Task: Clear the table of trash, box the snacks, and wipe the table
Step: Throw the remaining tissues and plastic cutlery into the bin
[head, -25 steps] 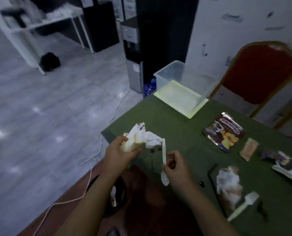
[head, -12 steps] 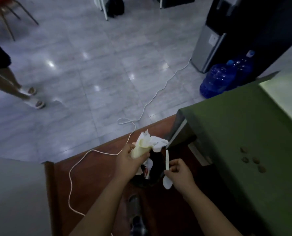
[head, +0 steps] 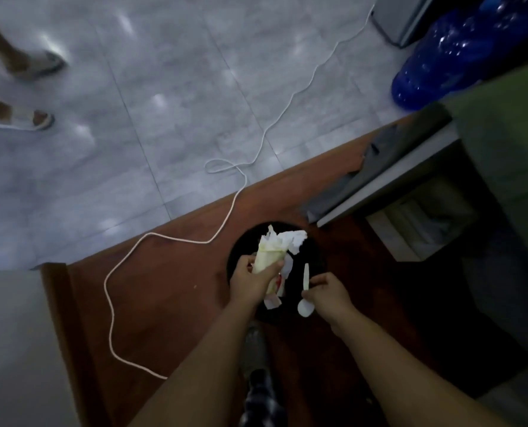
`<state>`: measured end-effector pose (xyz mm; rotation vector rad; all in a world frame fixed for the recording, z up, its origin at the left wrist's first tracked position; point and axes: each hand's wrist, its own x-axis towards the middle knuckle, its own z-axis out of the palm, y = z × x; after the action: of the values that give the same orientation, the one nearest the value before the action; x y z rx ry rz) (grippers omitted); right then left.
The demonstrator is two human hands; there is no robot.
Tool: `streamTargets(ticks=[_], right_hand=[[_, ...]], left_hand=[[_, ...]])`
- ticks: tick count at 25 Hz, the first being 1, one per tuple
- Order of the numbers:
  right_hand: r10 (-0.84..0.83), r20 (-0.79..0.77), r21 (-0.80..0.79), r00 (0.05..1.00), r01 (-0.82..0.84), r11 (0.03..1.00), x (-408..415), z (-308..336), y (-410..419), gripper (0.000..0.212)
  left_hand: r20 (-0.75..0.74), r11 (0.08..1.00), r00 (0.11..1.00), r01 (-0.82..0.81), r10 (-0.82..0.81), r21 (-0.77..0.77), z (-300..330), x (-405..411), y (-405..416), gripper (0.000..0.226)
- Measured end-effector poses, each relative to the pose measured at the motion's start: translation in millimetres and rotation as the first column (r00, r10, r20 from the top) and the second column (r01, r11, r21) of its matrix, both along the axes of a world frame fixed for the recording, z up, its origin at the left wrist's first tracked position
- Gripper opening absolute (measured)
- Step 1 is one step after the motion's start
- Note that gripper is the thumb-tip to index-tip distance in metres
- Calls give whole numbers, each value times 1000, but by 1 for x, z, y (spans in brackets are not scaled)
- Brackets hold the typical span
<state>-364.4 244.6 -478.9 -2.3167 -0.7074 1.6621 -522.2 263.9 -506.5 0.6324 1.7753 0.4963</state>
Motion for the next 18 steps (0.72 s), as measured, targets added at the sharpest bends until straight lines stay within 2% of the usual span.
streamTargets(ticks=[4,6,8,9,12,18], right_hand=[[-18,26,-24,1000,18,1000,-1,-44,7,27],[-13,42,-21,999,14,1000,-2,-56,10,34],[-8,41,-45,999,10,999,-1,-56,12,37],[-9,34,-51,999,11,999,-1,-52,11,37],[-1,29,-43,1000,2,999,1,-26,4,35],[-73,-50,44,996,75,996,0,81,16,19]], left_hand=[[35,998,999,-11,13,-55,-49,6,1,58],[50,993,998,55,-50,-102,-60,8,0,74],[55,977,990,137,-130,-161,-61,5,-2,100],[53,971,984,177,-171,-159,-56,2,-2,104],[16,964,970,241,-241,-108,-25,-11,-8,83],[101,976,972,216,-212,-33,81,-34,2,86]])
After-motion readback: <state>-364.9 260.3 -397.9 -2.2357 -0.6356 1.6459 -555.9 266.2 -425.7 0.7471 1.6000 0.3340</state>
